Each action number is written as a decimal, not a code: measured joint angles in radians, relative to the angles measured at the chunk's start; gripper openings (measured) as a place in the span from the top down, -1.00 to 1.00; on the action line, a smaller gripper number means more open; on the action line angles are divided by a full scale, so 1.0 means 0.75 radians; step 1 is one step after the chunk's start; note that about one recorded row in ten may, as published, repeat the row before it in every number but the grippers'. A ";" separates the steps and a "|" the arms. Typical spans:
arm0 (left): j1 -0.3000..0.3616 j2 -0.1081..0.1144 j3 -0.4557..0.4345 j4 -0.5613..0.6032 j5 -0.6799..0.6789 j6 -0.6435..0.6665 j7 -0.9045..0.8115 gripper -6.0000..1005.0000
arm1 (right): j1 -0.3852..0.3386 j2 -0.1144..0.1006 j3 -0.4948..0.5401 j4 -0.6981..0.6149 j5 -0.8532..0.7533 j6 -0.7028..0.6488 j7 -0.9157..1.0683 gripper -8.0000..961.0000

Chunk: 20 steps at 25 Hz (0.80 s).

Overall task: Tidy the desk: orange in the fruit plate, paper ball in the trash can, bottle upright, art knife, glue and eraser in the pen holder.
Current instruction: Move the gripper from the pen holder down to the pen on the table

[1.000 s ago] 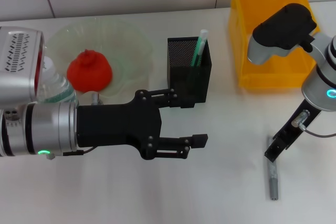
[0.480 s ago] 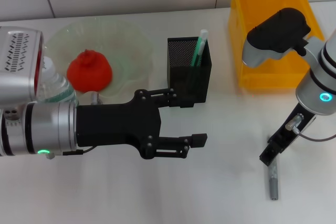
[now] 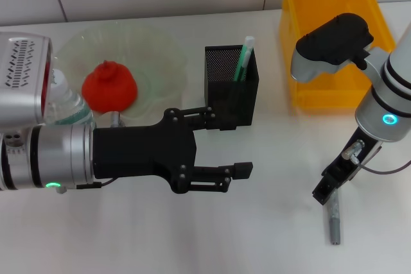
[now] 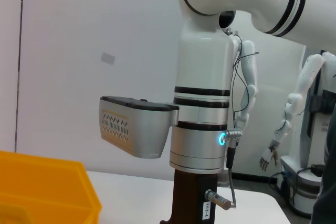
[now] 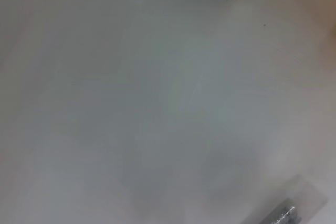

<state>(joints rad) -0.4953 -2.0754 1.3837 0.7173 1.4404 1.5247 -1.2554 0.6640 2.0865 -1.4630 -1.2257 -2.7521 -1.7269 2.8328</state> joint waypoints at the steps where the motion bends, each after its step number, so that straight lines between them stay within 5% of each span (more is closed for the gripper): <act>1: 0.000 0.000 0.000 0.000 0.000 0.000 0.000 -0.57 | 0.000 0.000 0.000 0.000 0.000 0.000 0.000 -0.52; 20: 0.002 0.000 0.000 -0.001 0.000 0.002 0.013 -0.57 | -0.010 0.001 -0.003 0.010 -0.005 0.004 0.005 -0.41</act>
<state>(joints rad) -0.4941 -2.0754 1.3835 0.7163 1.4404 1.5262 -1.2456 0.6567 2.0870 -1.4650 -1.2180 -2.7557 -1.7239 2.8366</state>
